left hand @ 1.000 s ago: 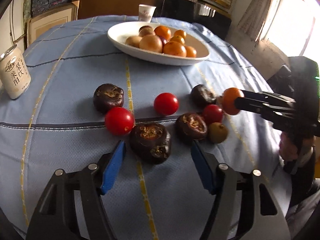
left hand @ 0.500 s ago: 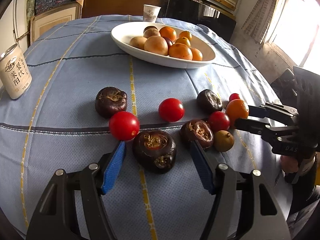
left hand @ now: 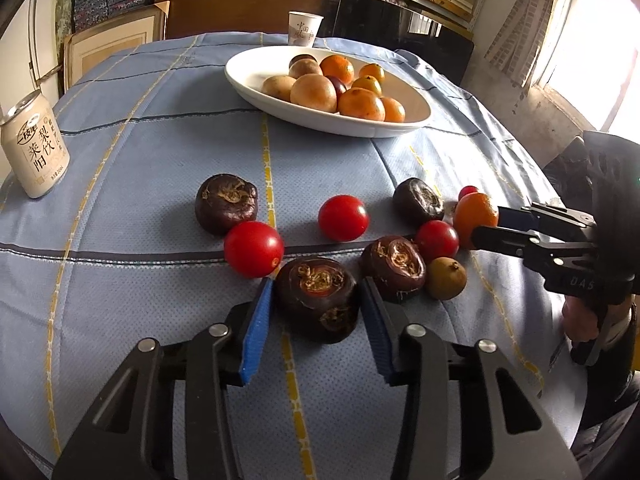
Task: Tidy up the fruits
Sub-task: 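Carry the orange and brown fruit onto the white plate and open both tools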
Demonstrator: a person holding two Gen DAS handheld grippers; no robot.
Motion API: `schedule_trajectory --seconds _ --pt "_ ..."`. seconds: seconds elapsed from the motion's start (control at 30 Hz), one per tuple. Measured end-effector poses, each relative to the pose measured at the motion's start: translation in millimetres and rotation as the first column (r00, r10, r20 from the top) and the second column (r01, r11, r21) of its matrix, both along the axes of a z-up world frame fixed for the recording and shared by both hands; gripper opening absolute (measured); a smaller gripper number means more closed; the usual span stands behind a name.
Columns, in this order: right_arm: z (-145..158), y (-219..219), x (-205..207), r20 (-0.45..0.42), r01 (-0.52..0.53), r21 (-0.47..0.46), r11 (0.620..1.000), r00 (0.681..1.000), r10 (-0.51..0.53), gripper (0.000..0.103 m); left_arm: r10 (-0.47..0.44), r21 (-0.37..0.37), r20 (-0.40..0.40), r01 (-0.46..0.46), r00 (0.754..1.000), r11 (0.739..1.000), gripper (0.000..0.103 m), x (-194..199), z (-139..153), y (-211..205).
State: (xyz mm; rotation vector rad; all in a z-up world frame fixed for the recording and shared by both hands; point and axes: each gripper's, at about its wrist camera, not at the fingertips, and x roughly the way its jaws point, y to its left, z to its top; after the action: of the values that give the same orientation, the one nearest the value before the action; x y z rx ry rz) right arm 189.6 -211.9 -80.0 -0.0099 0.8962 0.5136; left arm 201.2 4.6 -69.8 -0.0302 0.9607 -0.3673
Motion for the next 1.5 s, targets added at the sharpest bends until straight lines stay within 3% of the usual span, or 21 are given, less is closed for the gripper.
schedule_trajectory --seconds 0.3,0.53,0.73,0.87,1.0,1.17,1.3,1.33,1.37,1.4,1.47,1.5 --pt "0.2 -0.4 0.6 0.005 0.000 -0.004 1.000 1.000 0.000 0.045 -0.013 0.088 0.002 0.013 1.000 0.996 0.044 -5.0 -2.8 -12.2" --pt "3.6 -5.5 -0.1 0.007 0.003 0.023 1.000 1.000 -0.003 0.045 -0.003 0.090 0.003 0.003 1.000 0.996 0.044 -3.8 1.2 -8.8" --pt "25.3 -16.8 6.5 0.011 0.023 0.105 0.994 1.000 -0.025 0.045 -0.058 0.073 0.062 0.054 0.996 0.996 0.044 1.4 39.2 -6.1" --pt "46.3 -16.7 30.2 0.045 0.057 0.100 0.993 0.997 -0.062 0.045 -0.080 0.083 0.148 0.068 0.986 0.994 0.044 29.2 75.6 -13.3" --pt "55.8 -16.5 70.9 0.058 0.118 0.111 0.987 0.990 -0.125 0.045 -0.059 0.023 0.147 0.057 0.987 0.998 0.044 82.3 91.4 -19.1" --pt "45.0 -16.0 121.1 0.041 0.208 0.108 0.972 0.976 -0.214 0.045 -0.011 0.041 0.115 0.007 0.993 0.999 0.044 145.8 81.3 -30.1" --pt "32.7 -12.8 143.0 0.022 0.235 0.087 0.968 0.971 -0.237 0.046 0.025 0.094 0.099 -0.034 0.995 0.995 0.045 174.3 63.5 -36.2" --pt "30.9 -11.0 145.1 0.022 0.232 0.078 0.970 0.972 -0.235 0.046 0.032 0.098 0.104 -0.042 0.994 0.994 0.048 176.6 62.6 -36.8" --pt "30.4 -10.5 143.6 0.026 0.236 0.071 0.969 0.971 -0.238 0.050 0.042 0.097 0.111 -0.053 0.993 0.994 0.069 176.3 64.0 -36.8" --pt "31.9 -10.0 141.1 0.035 0.242 0.070 0.968 0.969 -0.245 0.069 0.057 0.100 0.121 -0.069 0.991 0.993 0.095 173.7 66.8 -35.5" --pt "42.7 -10.9 127.9 0.091 0.275 0.064 0.959 0.956 -0.280 0.093 0.081 0.101 0.185 -0.101 0.979 0.990 0.098 161.2 77.3 -32.3" --pt "49.4 -11.7 120.2 0.128 0.291 0.063 0.955 0.946 -0.296 0.098 0.075 0.113 0.218 -0.102 0.973 0.988 0.098 151.9 83.4 -31.6"
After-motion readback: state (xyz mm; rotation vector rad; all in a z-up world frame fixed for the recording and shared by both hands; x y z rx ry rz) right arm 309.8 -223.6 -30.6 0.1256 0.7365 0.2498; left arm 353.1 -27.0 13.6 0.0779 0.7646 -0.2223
